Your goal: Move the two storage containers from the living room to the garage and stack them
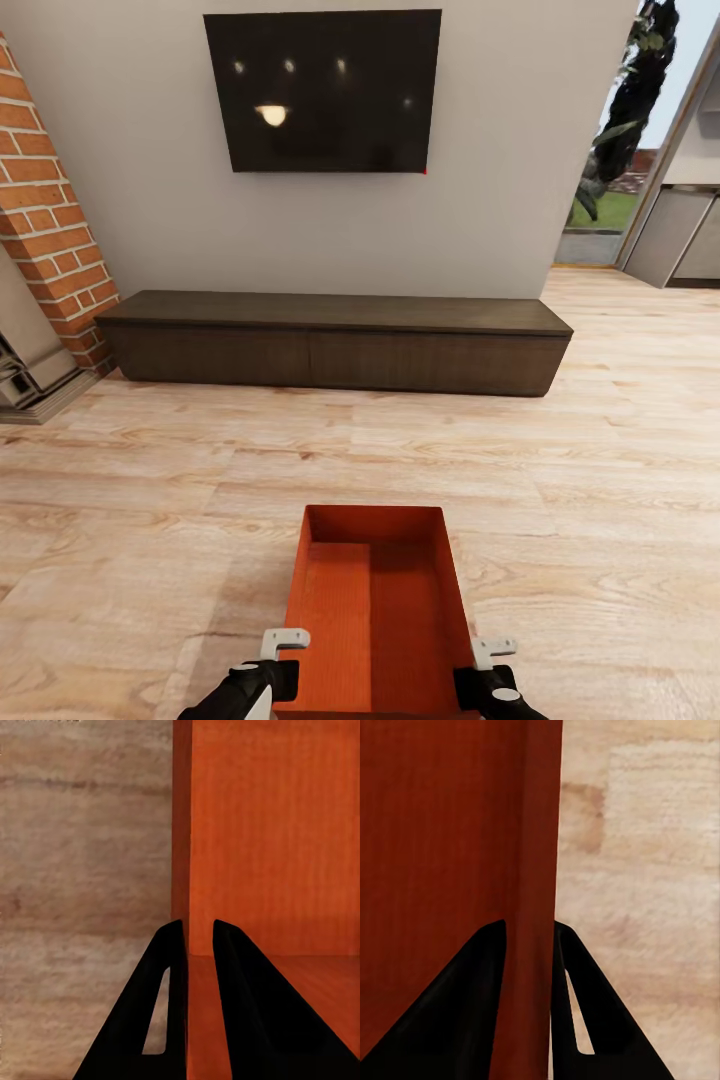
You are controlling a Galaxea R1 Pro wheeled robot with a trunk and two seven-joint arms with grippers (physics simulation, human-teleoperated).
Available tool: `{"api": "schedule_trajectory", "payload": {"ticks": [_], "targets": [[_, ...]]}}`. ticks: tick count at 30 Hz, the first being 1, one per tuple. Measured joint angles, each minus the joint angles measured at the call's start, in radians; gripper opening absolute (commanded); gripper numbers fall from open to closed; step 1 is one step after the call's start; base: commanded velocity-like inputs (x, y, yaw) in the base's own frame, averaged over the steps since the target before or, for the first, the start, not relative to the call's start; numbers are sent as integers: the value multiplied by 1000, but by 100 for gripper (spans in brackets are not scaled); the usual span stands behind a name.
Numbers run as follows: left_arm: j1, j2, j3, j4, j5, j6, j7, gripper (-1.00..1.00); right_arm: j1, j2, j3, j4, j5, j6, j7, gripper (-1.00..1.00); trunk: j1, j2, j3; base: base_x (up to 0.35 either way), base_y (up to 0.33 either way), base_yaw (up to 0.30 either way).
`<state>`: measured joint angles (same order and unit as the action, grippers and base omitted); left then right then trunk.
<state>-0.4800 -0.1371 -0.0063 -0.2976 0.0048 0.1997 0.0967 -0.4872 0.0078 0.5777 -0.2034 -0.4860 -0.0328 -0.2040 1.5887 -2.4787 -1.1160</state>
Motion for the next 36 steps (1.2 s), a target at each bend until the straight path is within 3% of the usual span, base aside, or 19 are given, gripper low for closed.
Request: {"api": "schedule_trajectory", "payload": {"ticks": [36], "targets": [[0,3,4,-4,-7,12,-15,-100,0,0,0,-1,3,0,1,-100,-134,245,110,0,0,0]]}}
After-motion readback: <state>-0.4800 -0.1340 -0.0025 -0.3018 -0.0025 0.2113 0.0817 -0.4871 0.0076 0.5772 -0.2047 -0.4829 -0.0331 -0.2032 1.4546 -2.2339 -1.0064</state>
